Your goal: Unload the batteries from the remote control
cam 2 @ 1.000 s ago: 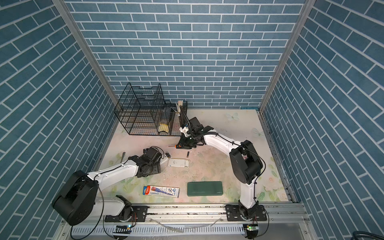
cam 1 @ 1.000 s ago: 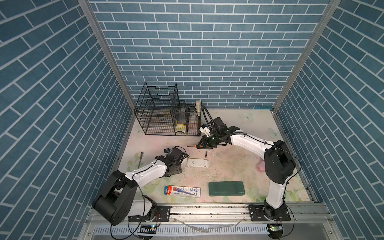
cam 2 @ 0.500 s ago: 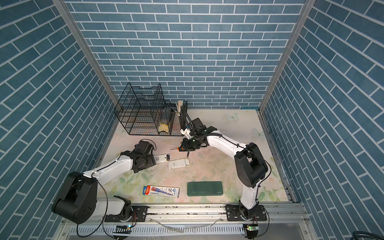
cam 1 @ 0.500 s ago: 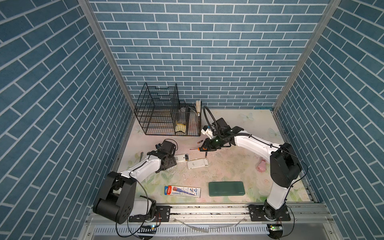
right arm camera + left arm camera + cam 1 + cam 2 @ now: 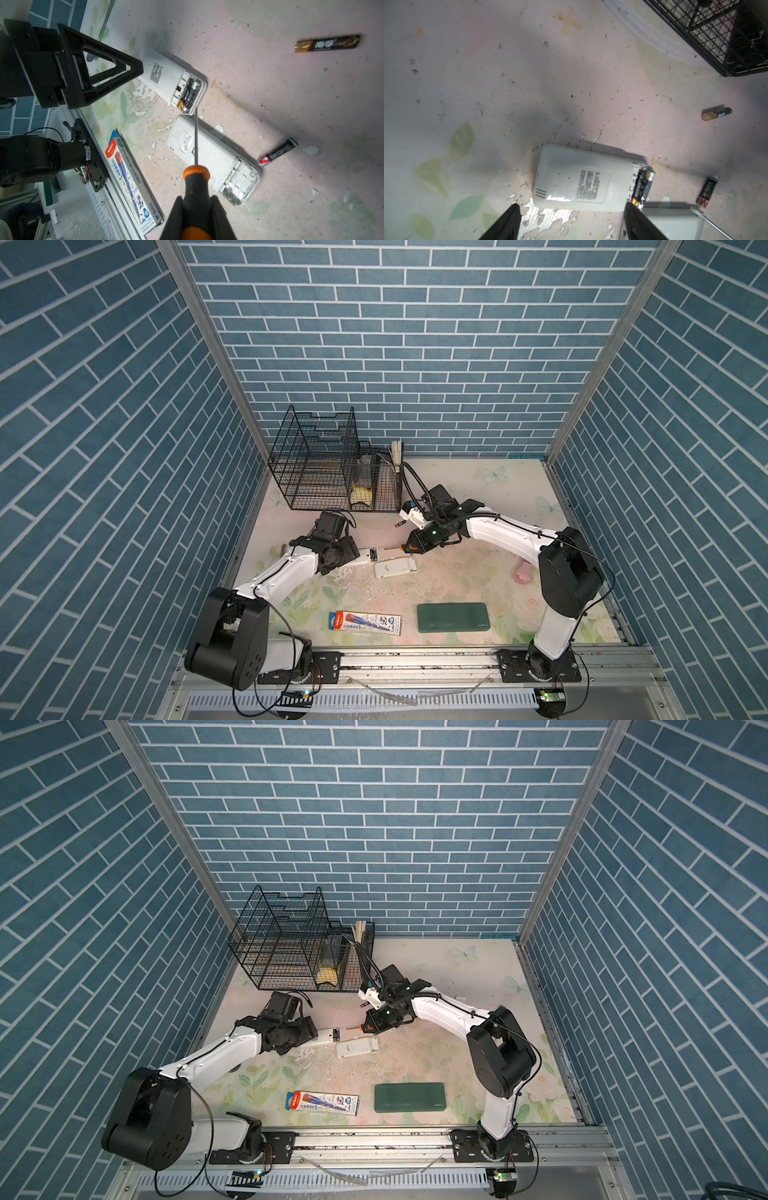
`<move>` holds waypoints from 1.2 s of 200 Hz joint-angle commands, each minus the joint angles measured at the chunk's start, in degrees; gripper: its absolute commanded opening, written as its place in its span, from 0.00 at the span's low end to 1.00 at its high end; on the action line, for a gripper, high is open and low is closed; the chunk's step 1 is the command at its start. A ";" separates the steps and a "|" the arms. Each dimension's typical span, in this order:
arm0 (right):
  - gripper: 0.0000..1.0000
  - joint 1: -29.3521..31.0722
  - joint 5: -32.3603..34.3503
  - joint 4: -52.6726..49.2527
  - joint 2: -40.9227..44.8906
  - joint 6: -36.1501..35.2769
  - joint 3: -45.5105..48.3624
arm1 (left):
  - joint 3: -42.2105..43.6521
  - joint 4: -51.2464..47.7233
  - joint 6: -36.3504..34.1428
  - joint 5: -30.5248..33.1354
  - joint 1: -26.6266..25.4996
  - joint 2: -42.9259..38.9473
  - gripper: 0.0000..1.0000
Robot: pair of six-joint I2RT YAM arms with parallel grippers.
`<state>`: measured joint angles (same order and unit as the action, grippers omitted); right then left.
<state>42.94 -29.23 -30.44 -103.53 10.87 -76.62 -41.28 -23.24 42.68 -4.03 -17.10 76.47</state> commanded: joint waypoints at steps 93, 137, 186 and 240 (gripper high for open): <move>0.00 4.26 2.51 -1.43 -4.35 -7.80 -5.32 | 0.61 4.10 1.00 -3.08 0.49 4.21 0.77; 0.00 4.33 4.17 -1.39 -5.07 -7.93 -6.03 | 0.07 4.79 0.74 -3.50 0.69 5.53 0.76; 0.00 4.26 5.78 -0.86 -6.05 -8.63 -6.83 | 0.05 4.70 0.39 -3.52 1.19 5.71 0.76; 0.00 4.26 4.84 -0.42 -8.07 -9.12 -8.28 | 0.06 4.52 0.02 -3.67 1.64 5.84 0.75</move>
<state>47.20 -24.23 -30.83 -110.37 5.43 -81.80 -41.23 -18.48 43.22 -7.07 -15.88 81.38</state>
